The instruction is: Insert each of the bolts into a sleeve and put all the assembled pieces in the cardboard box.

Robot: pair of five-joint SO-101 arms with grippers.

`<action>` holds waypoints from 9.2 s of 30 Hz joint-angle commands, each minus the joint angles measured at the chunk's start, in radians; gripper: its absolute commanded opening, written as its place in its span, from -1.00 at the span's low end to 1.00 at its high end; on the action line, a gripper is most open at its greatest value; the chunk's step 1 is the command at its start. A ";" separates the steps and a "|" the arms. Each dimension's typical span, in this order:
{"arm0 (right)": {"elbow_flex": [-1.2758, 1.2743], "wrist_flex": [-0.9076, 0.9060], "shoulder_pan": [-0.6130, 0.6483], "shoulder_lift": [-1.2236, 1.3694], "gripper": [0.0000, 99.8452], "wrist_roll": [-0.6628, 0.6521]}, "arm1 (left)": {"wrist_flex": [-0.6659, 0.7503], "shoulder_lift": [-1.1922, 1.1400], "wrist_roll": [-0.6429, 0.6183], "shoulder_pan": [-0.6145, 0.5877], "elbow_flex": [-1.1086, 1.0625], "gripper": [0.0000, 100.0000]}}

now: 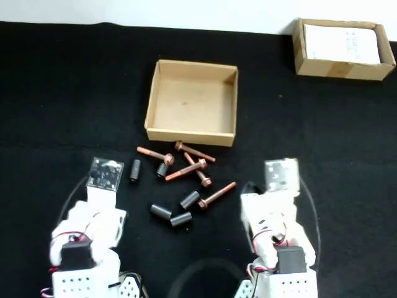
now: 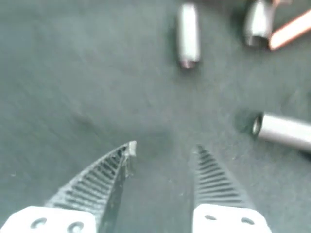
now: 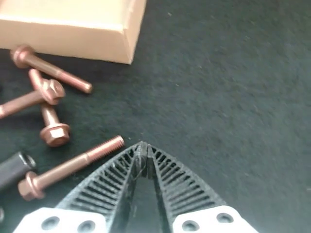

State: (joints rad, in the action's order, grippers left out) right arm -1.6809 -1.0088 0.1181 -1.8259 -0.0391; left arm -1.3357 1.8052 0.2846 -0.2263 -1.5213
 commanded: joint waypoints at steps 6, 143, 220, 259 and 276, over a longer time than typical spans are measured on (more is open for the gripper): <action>0.194 -0.082 -0.021 0.208 -0.98 -0.005 | 0.000 -0.007 -0.130 -0.013 0.255 -0.50; 2.072 -0.510 0.506 2.023 -0.99 -0.675 | 0.555 -0.789 -0.468 -0.292 0.179 -0.50; 0.479 -0.056 -0.877 0.325 -0.99 -0.511 | -0.226 -2.411 -0.427 0.871 1.761 -0.98; 0.470 -0.051 -0.697 0.329 -0.99 -0.512 | -0.347 -2.212 -0.964 0.842 1.922 -0.97; 0.473 -0.058 -0.608 0.331 -0.99 -0.512 | -0.319 -2.497 -1.073 0.742 1.992 -0.47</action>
State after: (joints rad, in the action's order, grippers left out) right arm -1.2160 -1.0779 -0.5017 -1.4899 -0.5424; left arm -1.6594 -0.6851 -0.7802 0.5040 0.4442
